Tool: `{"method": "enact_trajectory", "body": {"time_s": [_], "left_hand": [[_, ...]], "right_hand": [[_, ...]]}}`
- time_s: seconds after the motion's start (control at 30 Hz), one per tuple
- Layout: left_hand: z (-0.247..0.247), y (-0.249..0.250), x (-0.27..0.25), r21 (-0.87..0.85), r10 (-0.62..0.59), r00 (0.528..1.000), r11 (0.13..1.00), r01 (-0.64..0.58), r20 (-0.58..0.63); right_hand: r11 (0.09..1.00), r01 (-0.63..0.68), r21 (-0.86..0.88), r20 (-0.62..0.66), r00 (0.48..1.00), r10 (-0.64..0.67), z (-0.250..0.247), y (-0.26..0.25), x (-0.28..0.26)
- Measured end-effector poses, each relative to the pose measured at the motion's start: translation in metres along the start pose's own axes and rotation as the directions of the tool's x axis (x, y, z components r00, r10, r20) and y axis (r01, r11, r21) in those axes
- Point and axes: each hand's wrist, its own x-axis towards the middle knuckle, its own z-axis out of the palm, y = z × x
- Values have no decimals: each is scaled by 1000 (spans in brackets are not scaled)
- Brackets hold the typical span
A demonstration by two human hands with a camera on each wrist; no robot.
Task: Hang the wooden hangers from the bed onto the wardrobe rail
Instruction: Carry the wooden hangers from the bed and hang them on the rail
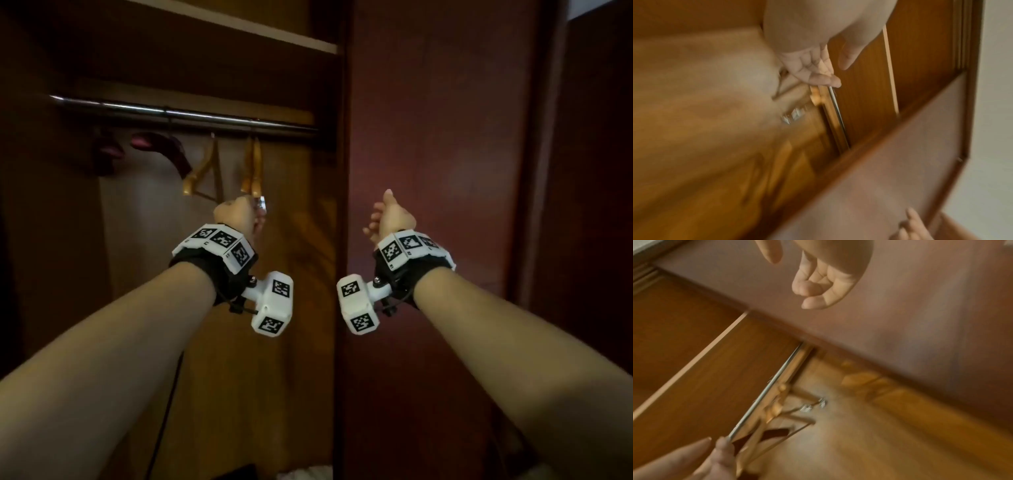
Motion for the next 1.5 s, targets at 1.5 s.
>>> {"method": "enact_trajectory", "body": {"time_s": [1.5], "left_hand": [[379,-217,-798,461,-556,84,756,464,827]], "right_hand": [[943,-19,-332,-922,-205,-328,-843,-316,-470]]}}
